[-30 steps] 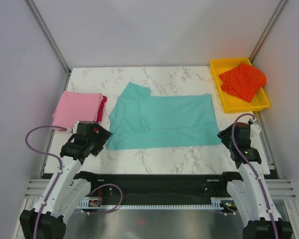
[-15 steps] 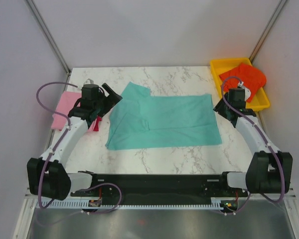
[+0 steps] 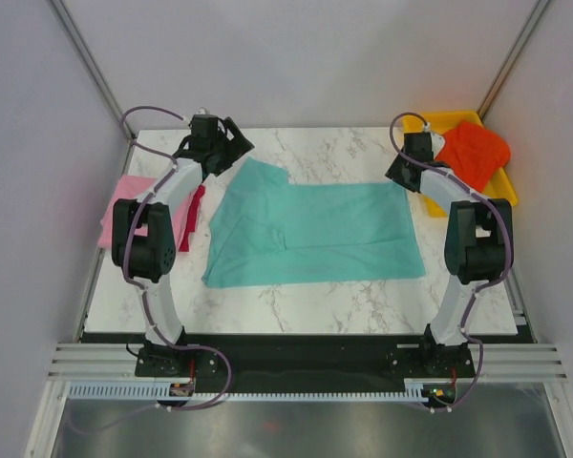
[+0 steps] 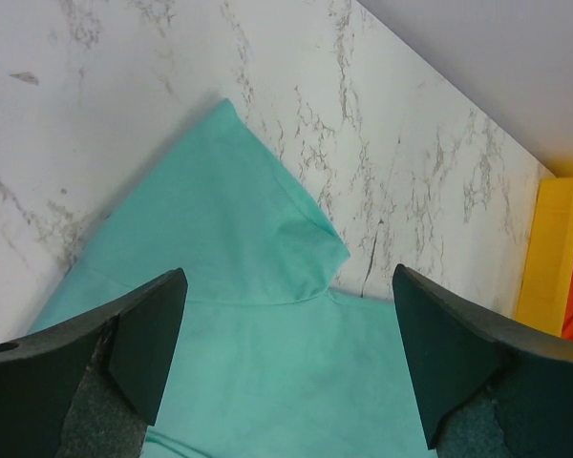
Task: Fold and stack the t-shirts
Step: Fold the tshirt
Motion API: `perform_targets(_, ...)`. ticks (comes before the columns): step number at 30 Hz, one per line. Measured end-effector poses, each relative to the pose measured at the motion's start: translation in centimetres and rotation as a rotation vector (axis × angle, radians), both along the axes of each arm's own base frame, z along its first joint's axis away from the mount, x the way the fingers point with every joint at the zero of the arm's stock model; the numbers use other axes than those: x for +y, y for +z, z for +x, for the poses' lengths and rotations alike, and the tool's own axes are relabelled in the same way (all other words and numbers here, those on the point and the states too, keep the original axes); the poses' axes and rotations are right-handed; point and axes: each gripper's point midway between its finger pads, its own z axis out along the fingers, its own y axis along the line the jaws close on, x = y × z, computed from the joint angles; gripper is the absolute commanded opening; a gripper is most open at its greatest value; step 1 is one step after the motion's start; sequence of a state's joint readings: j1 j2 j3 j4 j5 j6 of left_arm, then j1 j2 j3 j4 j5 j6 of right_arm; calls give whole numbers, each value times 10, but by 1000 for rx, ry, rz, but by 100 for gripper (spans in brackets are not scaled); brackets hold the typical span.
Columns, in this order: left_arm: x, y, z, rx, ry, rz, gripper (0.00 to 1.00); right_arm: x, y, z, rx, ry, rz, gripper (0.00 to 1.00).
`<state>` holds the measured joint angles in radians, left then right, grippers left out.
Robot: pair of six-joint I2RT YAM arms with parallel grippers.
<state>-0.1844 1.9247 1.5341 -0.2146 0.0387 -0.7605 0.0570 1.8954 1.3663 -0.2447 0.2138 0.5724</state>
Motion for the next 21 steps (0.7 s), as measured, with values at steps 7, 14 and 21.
perform_targets(7,-10,-28,50,1,-18,-5,95,-13,-34,13,45,-54,-59,54)
perform_targets(14,-13,-62,81,22,-19,1,91,-18,-45,22,54,-76,-81,51)
perform_targets(21,-14,-93,105,42,-32,-23,84,-22,-43,32,35,-92,-97,46)
